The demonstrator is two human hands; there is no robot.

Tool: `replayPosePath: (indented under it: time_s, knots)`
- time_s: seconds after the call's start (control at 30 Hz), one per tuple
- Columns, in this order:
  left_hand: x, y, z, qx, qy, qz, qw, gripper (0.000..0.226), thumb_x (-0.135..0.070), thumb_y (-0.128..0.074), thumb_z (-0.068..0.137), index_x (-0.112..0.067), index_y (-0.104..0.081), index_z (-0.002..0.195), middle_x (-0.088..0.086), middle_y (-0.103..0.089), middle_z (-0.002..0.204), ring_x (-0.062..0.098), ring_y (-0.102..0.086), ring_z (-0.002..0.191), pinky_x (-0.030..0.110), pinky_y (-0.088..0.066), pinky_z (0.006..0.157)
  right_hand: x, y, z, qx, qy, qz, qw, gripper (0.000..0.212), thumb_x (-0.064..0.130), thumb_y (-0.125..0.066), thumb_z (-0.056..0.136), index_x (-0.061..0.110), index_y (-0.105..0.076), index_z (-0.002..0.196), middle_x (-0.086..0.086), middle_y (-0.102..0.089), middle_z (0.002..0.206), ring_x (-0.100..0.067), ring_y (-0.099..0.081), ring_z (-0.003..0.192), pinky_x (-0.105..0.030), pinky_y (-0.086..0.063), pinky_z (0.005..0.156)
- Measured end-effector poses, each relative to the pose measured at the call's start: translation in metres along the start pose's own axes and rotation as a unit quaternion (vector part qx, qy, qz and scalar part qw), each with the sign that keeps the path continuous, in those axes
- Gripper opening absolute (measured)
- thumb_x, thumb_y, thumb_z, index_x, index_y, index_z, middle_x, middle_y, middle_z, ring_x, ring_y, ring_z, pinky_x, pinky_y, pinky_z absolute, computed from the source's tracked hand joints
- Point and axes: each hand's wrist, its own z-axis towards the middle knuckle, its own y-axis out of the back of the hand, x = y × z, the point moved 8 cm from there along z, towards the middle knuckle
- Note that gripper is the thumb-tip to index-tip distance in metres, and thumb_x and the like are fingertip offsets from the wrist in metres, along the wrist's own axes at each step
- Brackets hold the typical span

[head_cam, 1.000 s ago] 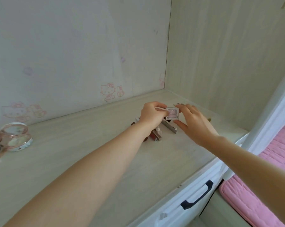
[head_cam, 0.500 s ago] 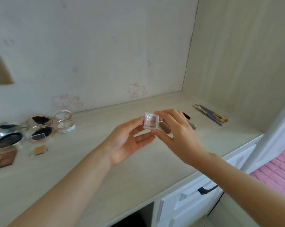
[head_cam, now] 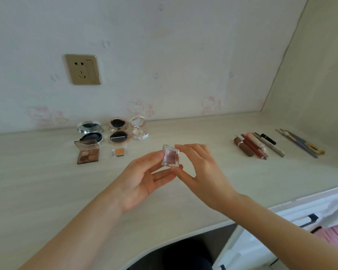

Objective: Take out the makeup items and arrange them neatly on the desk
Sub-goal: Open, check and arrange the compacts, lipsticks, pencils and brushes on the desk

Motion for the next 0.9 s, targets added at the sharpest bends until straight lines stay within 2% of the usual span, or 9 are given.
replayPosePath:
  time_s: [0.1,0.23,0.37,0.53,0.7,0.9]
  knots:
    - [-0.01,0.023,-0.011,-0.034,-0.027,0.041,0.998,0.035,-0.017,-0.058,0.087,-0.002,-0.062,0.119,0.02,-0.064,0.12,0.036,-0.064,0.108,0.037,-0.054,0.091,0.017,-0.018,0.005,0.014,-0.004,0.013,1.0,0.056,0.045,-0.053,0.089,0.014,-0.049,0.135,0.005,-0.054,0.127,-0.012,-0.041,0.122,-0.021,-0.037,0.1]
    - [-0.019,0.039,-0.021,-0.066,-0.066,0.083,0.992,0.036,-0.015,-0.062,0.081,-0.008,-0.065,0.117,0.014,-0.069,0.114,0.032,-0.067,0.104,0.036,-0.054,0.09,0.029,-0.037,0.012,0.045,-0.049,0.064,0.996,0.064,0.054,-0.055,0.084,0.023,-0.043,0.139,0.014,-0.046,0.129,-0.005,-0.035,0.123,-0.015,-0.031,0.099]
    - [-0.022,0.046,-0.024,-0.079,-0.089,0.093,0.989,0.036,-0.012,-0.064,0.079,-0.008,-0.067,0.114,0.012,-0.071,0.111,0.031,-0.068,0.101,0.033,-0.057,0.084,0.031,-0.046,0.019,0.053,-0.078,0.093,0.991,0.067,0.053,-0.065,0.079,0.025,-0.046,0.137,0.015,-0.045,0.117,-0.005,-0.041,0.113,-0.015,-0.034,0.093]
    - [-0.026,0.054,-0.02,-0.087,-0.099,0.112,0.985,0.041,-0.011,-0.067,0.074,-0.005,-0.068,0.114,0.015,-0.071,0.108,0.032,-0.067,0.102,0.037,-0.055,0.088,0.022,-0.05,0.024,0.048,-0.126,0.16,0.978,0.062,0.042,-0.078,0.072,0.029,-0.055,0.128,0.016,-0.053,0.105,-0.003,-0.051,0.098,-0.015,-0.041,0.086]
    - [-0.026,0.061,-0.019,-0.09,-0.107,0.128,0.982,0.038,-0.009,-0.067,0.074,-0.003,-0.068,0.112,0.015,-0.071,0.107,0.033,-0.068,0.1,0.036,-0.057,0.085,0.017,-0.056,0.025,0.065,-0.152,0.192,0.967,0.062,0.038,-0.082,0.068,0.03,-0.057,0.124,0.015,-0.06,0.103,-0.004,-0.057,0.094,-0.023,-0.049,0.086]
    - [-0.026,0.065,-0.022,-0.102,-0.135,0.162,0.972,0.037,-0.011,-0.071,0.07,-0.007,-0.072,0.106,0.014,-0.073,0.103,0.033,-0.069,0.096,0.04,-0.056,0.085,0.021,-0.06,0.025,0.105,-0.128,0.176,0.97,0.058,0.038,-0.08,0.071,0.03,-0.056,0.124,0.014,-0.061,0.105,-0.003,-0.059,0.092,-0.029,-0.051,0.089]
